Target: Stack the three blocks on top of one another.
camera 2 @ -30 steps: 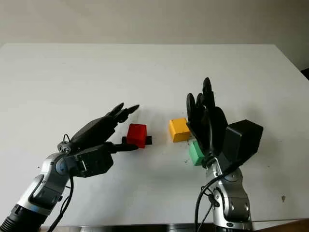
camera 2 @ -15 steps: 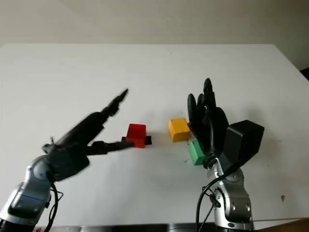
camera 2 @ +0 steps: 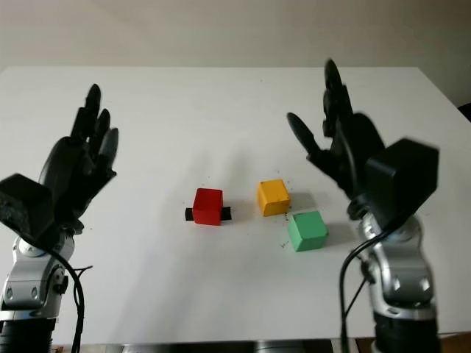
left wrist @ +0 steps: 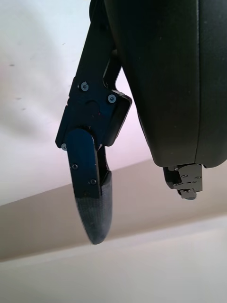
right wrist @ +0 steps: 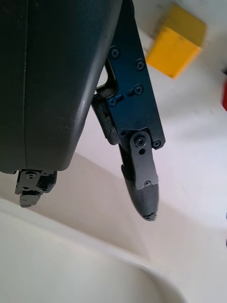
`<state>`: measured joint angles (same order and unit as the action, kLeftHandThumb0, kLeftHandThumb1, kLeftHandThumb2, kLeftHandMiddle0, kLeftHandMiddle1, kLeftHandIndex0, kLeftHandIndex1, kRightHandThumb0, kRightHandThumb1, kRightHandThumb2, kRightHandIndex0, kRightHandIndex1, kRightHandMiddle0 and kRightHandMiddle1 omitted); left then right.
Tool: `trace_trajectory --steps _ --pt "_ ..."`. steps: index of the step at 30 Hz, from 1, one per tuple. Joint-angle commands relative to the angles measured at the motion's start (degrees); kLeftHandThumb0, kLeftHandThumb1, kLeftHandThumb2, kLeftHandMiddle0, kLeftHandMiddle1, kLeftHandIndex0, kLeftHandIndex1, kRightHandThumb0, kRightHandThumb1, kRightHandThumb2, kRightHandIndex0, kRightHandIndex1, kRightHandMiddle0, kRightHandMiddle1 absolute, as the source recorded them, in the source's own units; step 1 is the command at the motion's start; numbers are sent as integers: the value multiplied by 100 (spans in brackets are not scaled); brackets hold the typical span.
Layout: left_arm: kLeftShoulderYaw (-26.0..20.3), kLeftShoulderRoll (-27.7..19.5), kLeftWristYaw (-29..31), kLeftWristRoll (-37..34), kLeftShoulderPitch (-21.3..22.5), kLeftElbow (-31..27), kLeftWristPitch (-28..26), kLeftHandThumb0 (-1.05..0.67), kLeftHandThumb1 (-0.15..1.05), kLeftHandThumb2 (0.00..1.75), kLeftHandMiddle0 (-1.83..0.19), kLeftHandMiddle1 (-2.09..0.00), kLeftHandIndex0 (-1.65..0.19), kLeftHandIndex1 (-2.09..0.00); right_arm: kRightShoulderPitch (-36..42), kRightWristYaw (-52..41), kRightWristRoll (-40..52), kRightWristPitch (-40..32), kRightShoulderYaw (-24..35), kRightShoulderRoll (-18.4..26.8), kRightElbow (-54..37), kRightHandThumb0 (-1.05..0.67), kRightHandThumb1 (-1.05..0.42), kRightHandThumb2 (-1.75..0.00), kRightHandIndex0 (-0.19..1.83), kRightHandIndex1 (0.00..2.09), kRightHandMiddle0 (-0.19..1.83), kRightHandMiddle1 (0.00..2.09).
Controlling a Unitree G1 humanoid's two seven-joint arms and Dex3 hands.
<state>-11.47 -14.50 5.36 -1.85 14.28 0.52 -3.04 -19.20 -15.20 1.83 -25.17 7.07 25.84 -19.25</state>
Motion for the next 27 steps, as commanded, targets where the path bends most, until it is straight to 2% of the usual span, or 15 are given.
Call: trace_trajectory --steps 1,6,11,20,27 --pt "-74 37 -83 -65 208 226 84 -73 105 51 -1 -8 3 -9 -209 -151 -364 -107 -194 474 -190 -62 -98 -6 -7 10 3 15" --pt "-158 32 -10 -329 390 682 318 -73 105 52 0 -6 6 -7 -524 -826 -986 0 -599 1282 -57 -57 -91 -3 -2 11 15 20" --pt "-168 -33 51 -475 521 880 345 -75 105 53 3 -5 8 -6 -898 -1444 -1846 348 -1182 1956 64 -57 -84 -4 4 11 28 19" --pt "-97 -5 94 -521 573 877 256 -76 105 51 2 -5 6 -6 -1023 -2049 -2927 1739 -1780 2423 388 -63 -81 -5 12 10 40 15" --pt "-39 -18 105 -475 563 840 261 -77 105 51 2 -5 5 -6 -952 -2236 -3568 2221 -2054 2359 581 -67 -82 -6 12 8 43 10"
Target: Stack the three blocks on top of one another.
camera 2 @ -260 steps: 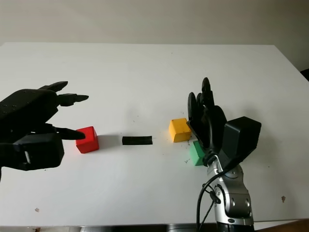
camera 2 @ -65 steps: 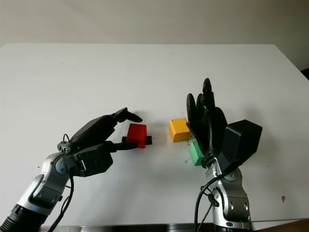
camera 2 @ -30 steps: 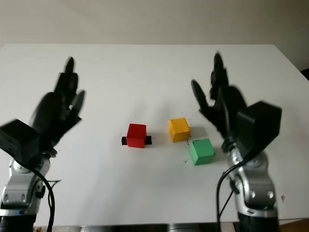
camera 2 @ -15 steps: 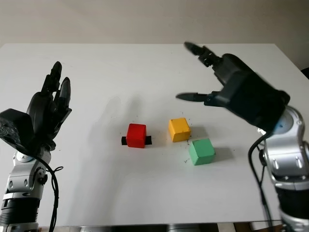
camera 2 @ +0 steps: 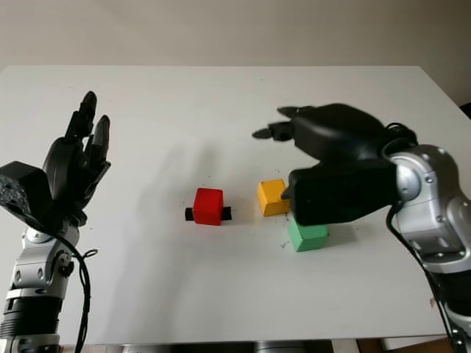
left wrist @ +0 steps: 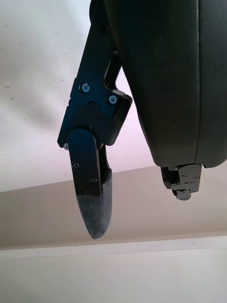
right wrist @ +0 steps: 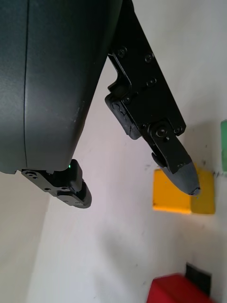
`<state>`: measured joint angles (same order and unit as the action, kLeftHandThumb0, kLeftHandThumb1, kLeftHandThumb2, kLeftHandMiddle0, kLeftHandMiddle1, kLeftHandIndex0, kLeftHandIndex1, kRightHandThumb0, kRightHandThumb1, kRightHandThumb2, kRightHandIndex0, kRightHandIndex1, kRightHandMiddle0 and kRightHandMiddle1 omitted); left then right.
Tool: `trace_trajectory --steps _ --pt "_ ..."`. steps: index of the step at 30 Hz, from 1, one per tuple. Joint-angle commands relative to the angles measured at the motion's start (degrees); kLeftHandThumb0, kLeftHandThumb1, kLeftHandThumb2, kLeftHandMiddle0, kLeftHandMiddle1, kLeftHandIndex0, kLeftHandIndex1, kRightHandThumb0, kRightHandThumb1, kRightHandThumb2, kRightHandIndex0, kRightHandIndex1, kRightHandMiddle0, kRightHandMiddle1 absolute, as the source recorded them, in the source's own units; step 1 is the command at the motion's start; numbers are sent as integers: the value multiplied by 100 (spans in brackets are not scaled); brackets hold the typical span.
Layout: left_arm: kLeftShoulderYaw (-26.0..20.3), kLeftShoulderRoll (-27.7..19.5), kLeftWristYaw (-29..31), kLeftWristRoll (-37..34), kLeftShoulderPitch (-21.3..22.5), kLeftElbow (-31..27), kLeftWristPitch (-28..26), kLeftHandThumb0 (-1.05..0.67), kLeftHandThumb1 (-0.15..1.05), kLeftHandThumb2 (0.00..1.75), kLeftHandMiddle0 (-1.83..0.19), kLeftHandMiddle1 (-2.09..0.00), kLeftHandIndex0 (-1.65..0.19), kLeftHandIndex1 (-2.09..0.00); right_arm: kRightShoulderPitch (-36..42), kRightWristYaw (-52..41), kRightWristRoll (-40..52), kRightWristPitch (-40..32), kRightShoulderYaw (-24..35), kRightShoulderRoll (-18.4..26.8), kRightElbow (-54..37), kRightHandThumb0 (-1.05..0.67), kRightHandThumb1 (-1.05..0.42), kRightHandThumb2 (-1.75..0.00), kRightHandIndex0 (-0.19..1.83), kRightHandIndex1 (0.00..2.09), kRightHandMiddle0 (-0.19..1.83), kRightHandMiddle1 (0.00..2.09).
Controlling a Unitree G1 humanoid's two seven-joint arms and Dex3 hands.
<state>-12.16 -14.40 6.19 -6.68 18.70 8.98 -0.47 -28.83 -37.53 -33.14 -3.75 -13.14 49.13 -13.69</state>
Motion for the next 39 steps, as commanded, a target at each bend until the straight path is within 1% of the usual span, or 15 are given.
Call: trace_trajectory --steps 1,5,10,15,25,30,35,36,37,38,39 --pt "39 -36 51 -1 121 -12 -2 -77 105 51 3 -5 6 -6 28 15 -152 138 -58 4 62 -68 -83 -6 12 7 43 9" --pt "48 3 48 -13 109 -75 -33 -77 105 50 3 -5 6 -6 101 15 -466 186 -165 -112 143 -70 -85 -6 10 6 43 8" --pt "75 55 -50 37 85 -99 30 -75 105 49 3 -5 5 -6 212 92 -740 156 -228 -310 257 -67 -87 -6 9 5 41 6" --pt "119 53 -86 99 56 -141 11 -72 105 50 3 -5 5 -6 287 334 -1069 318 -333 -453 434 -66 -89 -7 9 5 42 7" --pt "158 28 -43 187 -10 -198 27 -68 105 51 4 -5 5 -6 363 658 -1328 476 -355 -715 673 -68 -92 -6 9 5 43 7" --pt "152 43 -75 226 -22 -206 46 -68 105 49 3 -6 4 -6 366 750 -1387 534 -360 -753 751 -68 -92 -6 10 6 47 8" --pt "148 49 -79 225 -25 -222 52 -68 105 47 3 -6 4 -6 357 808 -1410 631 -355 -760 831 -67 -92 -5 12 6 58 16" --pt "148 46 -70 223 -28 -227 61 -68 105 47 3 -5 4 -6 355 794 -1411 631 -352 -763 835 -67 -92 -5 13 6 54 29" --pt "150 42 -67 224 -32 -240 53 -68 105 47 3 -5 4 -6 354 804 -1425 649 -355 -760 844 -66 -92 -5 13 6 41 55" --pt "154 36 -64 231 -38 -254 47 -68 105 46 3 -5 5 -6 353 807 -1426 661 -354 -760 851 -66 -92 -5 14 6 26 92" --pt "155 32 -58 233 -41 -262 47 -68 105 46 3 -5 5 -5 351 810 -1434 673 -357 -757 858 -66 -92 -5 14 6 20 106"
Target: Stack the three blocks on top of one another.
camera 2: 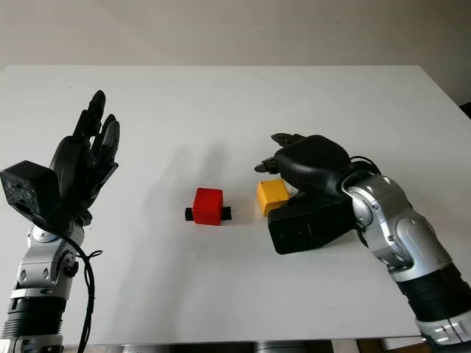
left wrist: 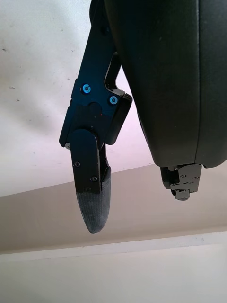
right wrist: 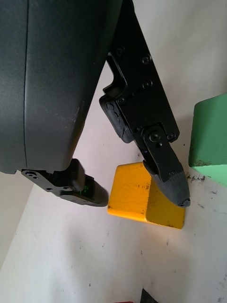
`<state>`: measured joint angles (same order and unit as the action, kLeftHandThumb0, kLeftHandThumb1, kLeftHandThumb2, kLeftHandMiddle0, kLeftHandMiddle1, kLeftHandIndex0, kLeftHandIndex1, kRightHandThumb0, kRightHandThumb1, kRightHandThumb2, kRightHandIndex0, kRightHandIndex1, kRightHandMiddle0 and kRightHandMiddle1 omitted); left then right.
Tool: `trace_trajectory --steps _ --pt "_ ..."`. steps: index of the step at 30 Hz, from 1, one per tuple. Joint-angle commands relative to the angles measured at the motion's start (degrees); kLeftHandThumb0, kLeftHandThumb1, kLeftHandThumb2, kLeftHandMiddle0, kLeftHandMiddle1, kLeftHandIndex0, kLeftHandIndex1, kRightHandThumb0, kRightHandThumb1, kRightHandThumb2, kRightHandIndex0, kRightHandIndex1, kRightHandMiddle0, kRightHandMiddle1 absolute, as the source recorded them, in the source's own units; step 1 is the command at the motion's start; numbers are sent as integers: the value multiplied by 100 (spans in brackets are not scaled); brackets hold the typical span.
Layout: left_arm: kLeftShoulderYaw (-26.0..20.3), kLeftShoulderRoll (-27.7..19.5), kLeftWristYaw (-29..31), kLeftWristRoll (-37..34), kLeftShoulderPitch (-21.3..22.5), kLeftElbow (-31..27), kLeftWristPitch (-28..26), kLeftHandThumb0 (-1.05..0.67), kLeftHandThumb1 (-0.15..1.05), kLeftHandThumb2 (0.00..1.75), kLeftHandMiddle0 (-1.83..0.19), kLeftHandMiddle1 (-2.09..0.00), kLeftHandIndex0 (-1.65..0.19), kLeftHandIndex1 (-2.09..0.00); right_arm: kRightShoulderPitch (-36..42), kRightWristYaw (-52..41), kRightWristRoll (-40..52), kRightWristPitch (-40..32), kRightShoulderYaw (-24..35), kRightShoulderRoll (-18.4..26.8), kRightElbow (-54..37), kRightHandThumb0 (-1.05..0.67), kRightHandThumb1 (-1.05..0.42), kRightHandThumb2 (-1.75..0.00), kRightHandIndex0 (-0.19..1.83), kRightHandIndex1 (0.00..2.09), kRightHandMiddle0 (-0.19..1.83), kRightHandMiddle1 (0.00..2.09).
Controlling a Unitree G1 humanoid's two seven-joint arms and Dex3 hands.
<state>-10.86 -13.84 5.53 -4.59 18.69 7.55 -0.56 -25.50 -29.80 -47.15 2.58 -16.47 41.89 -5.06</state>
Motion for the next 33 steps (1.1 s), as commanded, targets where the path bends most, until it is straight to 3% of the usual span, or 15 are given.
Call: trace_trajectory --steps 1,6,14,20,23,29,33 --pt "26 -28 8 28 -42 -128 53 -68 105 46 3 -5 5 -5 13 44 -52 58 -31 -25 3 -66 -92 -5 15 6 17 116" --pt "19 -36 47 15 -44 -129 69 -67 105 46 4 -5 6 -5 8 91 -157 99 -34 -14 26 -64 -91 -5 21 7 12 150" --pt "16 -38 70 30 -72 -172 73 -66 105 46 4 -5 6 -5 22 185 -302 140 -23 -20 16 -60 -91 -6 29 9 19 154" --pt "19 -19 43 71 -85 -174 109 -66 105 44 4 -5 5 -5 40 364 -269 255 -1 -40 83 -56 -91 -6 36 8 24 182" --pt "26 -16 27 96 -89 -152 152 -66 105 44 3 -6 5 -6 35 479 -287 335 -22 -45 164 -54 -92 -6 39 8 29 175" --pt "21 -10 50 71 -91 -128 172 -67 105 44 3 -6 5 -5 21 875 -148 606 2 -107 441 -44 -92 -5 44 8 36 188" --pt "47 -53 61 140 -109 -127 183 -67 105 45 3 -5 5 -5 -166 912 55 770 41 -136 663 -40 -95 -6 43 6 38 152"
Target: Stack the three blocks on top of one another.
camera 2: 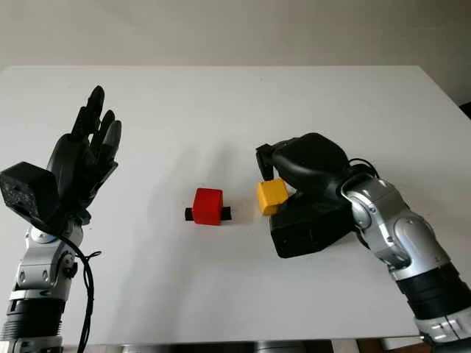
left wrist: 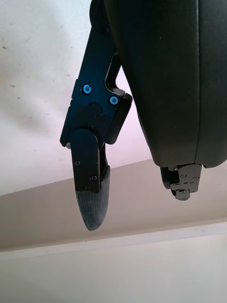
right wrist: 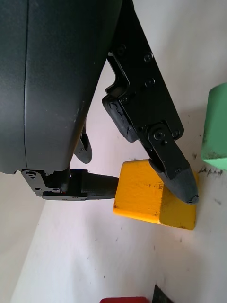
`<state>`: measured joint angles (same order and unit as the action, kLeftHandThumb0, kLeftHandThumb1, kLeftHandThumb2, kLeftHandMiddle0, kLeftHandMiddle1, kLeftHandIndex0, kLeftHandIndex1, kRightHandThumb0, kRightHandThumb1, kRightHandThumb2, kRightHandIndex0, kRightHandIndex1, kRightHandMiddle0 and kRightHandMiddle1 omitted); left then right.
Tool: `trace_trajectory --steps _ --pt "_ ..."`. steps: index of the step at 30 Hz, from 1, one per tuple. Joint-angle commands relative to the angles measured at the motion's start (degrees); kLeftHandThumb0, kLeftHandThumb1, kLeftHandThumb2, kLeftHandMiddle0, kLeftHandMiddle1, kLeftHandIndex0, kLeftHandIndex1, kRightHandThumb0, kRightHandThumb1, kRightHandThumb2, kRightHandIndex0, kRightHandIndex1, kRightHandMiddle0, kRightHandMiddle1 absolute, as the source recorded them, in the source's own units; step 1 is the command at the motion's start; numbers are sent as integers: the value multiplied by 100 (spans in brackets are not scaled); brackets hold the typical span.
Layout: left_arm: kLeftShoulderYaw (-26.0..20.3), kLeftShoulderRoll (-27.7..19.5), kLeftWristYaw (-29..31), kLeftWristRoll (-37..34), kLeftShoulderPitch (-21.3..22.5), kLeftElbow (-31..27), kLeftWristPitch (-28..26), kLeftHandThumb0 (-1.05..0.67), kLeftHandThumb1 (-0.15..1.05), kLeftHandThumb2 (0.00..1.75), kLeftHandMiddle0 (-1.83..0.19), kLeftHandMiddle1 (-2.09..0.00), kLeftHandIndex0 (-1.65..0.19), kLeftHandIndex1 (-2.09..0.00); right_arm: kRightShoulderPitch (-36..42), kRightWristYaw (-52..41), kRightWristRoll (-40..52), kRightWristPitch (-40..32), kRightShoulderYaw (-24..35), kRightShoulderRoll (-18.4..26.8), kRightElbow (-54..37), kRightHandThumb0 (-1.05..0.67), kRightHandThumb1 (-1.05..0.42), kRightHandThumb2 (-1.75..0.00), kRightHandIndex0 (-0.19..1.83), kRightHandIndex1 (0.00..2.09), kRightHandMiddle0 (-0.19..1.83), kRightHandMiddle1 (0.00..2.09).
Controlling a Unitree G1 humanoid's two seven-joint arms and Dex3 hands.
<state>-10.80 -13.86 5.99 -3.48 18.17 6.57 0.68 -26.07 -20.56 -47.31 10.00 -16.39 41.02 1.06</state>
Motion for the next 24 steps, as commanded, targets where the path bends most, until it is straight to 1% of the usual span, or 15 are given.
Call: trace_trajectory --steps 1,2,3,4,6,9,12,17,24 --pt "43 -48 13 37 -58 -43 42 -67 105 45 3 -5 5 -5 -196 -28 167 15 76 -84 96 -40 -95 -5 43 6 42 134" --pt "44 -45 11 42 -58 -52 28 -68 105 45 3 -5 5 -5 -257 -32 237 7 104 -108 130 -41 -95 -5 44 6 44 124" --pt "49 -44 3 55 -60 -64 10 -68 105 45 3 -5 5 -5 -353 -111 382 -69 165 -159 156 -41 -94 -5 44 6 46 119" --pt "52 -44 -3 64 -63 -70 1 -69 105 45 3 -5 5 -5 -415 -166 483 -121 203 -190 172 -42 -96 -5 43 6 42 130" --pt "60 -45 -9 93 -71 -83 -18 -69 105 45 4 -5 5 -5 -547 -344 655 -320 271 -252 155 -43 -99 -6 42 5 37 142" --pt "65 -44 -8 112 -75 -71 -3 -69 105 46 4 -5 5 -5 -741 -449 915 -574 399 -376 124 -44 -99 -5 43 6 38 151" --pt "74 -52 -1 128 -77 -50 22 -70 105 46 4 -5 5 -6 -943 -597 1343 -929 595 -584 29 -42 -97 -5 43 6 39 152" --pt "76 -54 34 97 -49 2 60 -70 105 46 4 -5 5 -5 -1120 -752 1810 -1480 774 -804 -144 -38 -95 -4 44 6 41 150" --pt "87 -27 -1 106 -61 -42 32 -69 105 46 4 -5 4 -6 -1266 -1020 2190 -2257 858 -940 -399 -38 -95 -6 41 5 38 147"
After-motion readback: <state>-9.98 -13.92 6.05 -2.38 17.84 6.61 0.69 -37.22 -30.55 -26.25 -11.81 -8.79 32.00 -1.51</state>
